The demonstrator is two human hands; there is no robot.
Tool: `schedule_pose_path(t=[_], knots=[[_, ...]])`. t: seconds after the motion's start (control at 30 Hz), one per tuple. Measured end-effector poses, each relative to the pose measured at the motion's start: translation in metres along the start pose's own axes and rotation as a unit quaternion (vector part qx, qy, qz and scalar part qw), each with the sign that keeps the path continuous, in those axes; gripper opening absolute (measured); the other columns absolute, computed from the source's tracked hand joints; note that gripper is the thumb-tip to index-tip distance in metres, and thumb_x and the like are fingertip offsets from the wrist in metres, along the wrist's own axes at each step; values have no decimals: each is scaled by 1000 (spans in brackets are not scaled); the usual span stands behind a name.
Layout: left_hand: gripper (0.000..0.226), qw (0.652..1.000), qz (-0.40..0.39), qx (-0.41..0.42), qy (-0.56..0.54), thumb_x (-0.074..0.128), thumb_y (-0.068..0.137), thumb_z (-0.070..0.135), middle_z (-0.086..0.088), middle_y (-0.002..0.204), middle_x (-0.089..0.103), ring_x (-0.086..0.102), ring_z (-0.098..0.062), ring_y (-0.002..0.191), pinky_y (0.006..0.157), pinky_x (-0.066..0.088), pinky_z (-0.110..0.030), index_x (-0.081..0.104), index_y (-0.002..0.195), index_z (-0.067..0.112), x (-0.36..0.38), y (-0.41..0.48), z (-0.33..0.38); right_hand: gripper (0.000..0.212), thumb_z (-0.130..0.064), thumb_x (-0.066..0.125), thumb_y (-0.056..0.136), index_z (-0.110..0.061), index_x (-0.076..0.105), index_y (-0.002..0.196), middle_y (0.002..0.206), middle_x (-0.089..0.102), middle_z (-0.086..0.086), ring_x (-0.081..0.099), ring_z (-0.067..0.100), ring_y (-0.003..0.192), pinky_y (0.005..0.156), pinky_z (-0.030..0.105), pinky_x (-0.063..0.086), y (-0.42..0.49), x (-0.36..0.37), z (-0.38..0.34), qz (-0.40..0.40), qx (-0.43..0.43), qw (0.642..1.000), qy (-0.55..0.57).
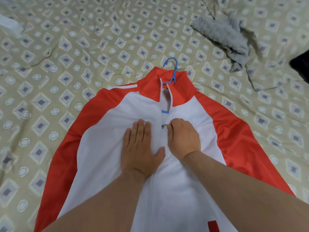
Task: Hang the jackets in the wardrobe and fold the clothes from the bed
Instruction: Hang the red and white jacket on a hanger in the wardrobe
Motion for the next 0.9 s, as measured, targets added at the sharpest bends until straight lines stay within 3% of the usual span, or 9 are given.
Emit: schedule_pose_path(t=[0.13,0.23,0.37,0.5,0.63,0.7,0.8,0.9], knots=[[94,1000,-5,-3,10,43,77,61,-17,158,32,32,-32,145,117,14,-45,33,152,6,2,2,-2,21,-29,43,102,-12,51,93,96,60,10,59,35,85,67,39,39,26,-16,-3,-78,23,996,48],[94,1000,-8,-2,4,44,76,61,-17,158,31,31,-32,146,117,15,-46,32,152,5,2,1,-1,19,-24,42,103,-8,52,105,108,59,14,59,39,93,73,40,40,59,-30,-6,-86,27,994,69],[95,1000,-10,-2,10,47,75,60,-16,158,31,31,-31,145,117,16,-46,33,151,5,2,2,-2,18,-19,42,103,-6,52,109,106,59,12,59,37,93,71,39,40,106,-43,-11,-61,-4,997,39],[96,1000,-13,3,9,49,74,59,-17,157,32,29,-30,145,117,17,-47,34,151,4,2,3,-3,18,-23,40,104,-8,50,108,97,56,9,58,32,90,70,35,36,140,-50,-4,-51,49,997,42],[96,1000,-10,11,8,50,73,59,-16,157,32,29,-30,145,118,16,-46,34,151,4,3,3,-4,20,-24,42,103,-7,53,107,105,61,13,58,35,93,76,40,43,156,-46,3,-53,48,997,21],[97,1000,-7,11,11,50,73,60,-16,158,32,30,-30,145,118,16,-45,34,151,4,4,3,-5,25,-30,52,99,-7,55,110,109,59,13,55,35,100,83,40,40,155,-41,9,-22,53,998,23],[96,1000,-9,17,8,50,73,59,-16,157,32,31,-30,145,117,18,-47,34,151,4,4,4,-4,62,-56,71,80,-10,55,119,116,58,10,52,33,110,94,41,41,148,-40,24,17,159,985,64],[95,1000,0,16,9,50,73,59,-17,157,34,31,-30,144,116,19,-47,36,150,4,6,4,-5,60,-61,72,75,-12,60,107,104,65,6,60,29,101,84,38,48,148,-39,31,-59,206,972,93]])
Point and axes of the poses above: each hand's wrist, its own y-axis towards the middle knuckle, its own x-axis out of the palm, z = x × y, the point moved 2 cm from there along y, towards the middle knuckle
